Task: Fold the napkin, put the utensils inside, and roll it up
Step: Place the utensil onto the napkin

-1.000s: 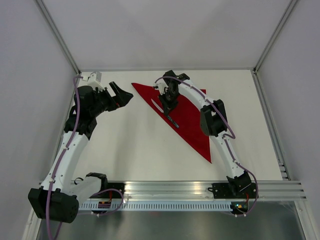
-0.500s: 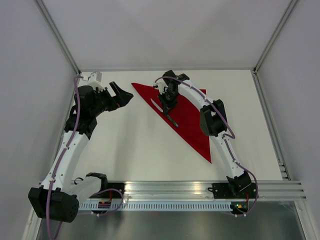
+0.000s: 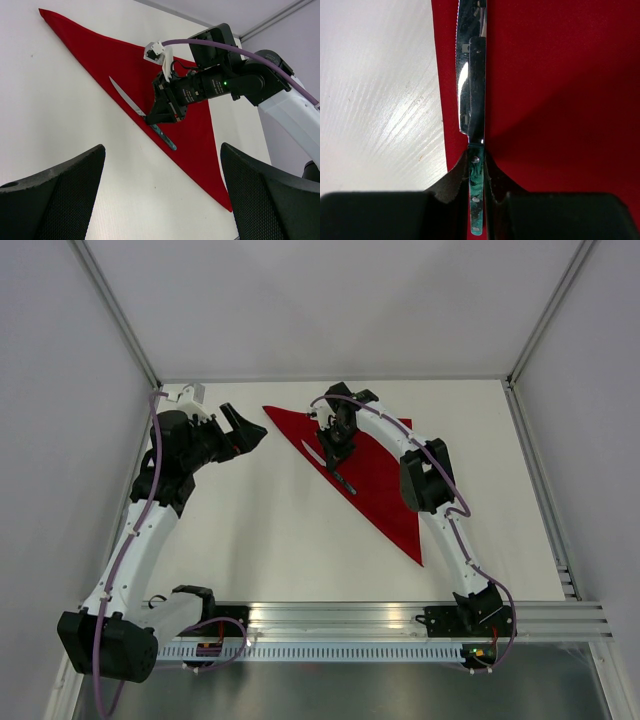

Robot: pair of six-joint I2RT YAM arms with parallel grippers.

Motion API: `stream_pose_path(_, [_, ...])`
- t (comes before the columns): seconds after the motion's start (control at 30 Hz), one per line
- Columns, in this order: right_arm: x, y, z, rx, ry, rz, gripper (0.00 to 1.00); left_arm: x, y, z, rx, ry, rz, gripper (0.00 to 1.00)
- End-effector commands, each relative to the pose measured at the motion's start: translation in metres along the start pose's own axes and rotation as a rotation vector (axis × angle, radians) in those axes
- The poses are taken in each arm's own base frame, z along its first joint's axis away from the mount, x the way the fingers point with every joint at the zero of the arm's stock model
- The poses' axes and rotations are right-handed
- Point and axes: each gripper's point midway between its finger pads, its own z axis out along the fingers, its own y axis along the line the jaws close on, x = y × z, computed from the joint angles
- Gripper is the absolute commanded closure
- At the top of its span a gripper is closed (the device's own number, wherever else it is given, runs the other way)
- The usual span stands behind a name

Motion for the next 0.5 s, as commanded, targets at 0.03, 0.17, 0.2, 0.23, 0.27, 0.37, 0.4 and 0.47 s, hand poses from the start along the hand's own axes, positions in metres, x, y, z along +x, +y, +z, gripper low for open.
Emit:
stream_pose_path(0.03, [0.0039,-0.0028,-0.0051,0.058,0.008,0.047,0.94,-0.0103,-0.0054,0.0003,0.013,-0.03,0.018,0.01])
stream_pose_path(0.17, [0.0059,-0.0036,-0.0058,0.063,0.013,0.045,0.94,-0.0105,-0.005,0.0007,0.012,-0.03,0.019,0.01])
stream_pose_path(0.2, [0.0068,-0.0035,-0.0046,0.064,0.016,0.043,0.94,-0.0115,-0.0047,0.0005,0.01,-0.033,0.021,0.01])
stream_pose_path(0.23, [0.0073,-0.0034,-0.005,0.064,0.018,0.042,0.94,-0.0116,-0.0044,0.0014,0.01,-0.033,0.021,0.01])
stream_pose_path(0.27, [0.0069,-0.0029,-0.0064,0.064,0.016,0.04,0.95,-0.0116,-0.0044,0.0014,0.01,-0.033,0.021,0.01])
stream_pose_path(0.37, [0.0073,-0.0029,-0.0082,0.067,0.017,0.036,0.94,-0.0106,-0.0037,0.003,0.011,-0.028,0.019,0.01])
stream_pose_path(0.4, [0.008,-0.0042,-0.0086,0.071,0.018,0.036,0.94,-0.0093,-0.0029,0.0039,0.01,-0.023,0.018,0.01])
stream_pose_path(0.47, [0.0093,-0.0046,-0.0091,0.074,0.021,0.034,0.94,-0.0091,-0.0033,0.0042,0.012,-0.024,0.019,0.01])
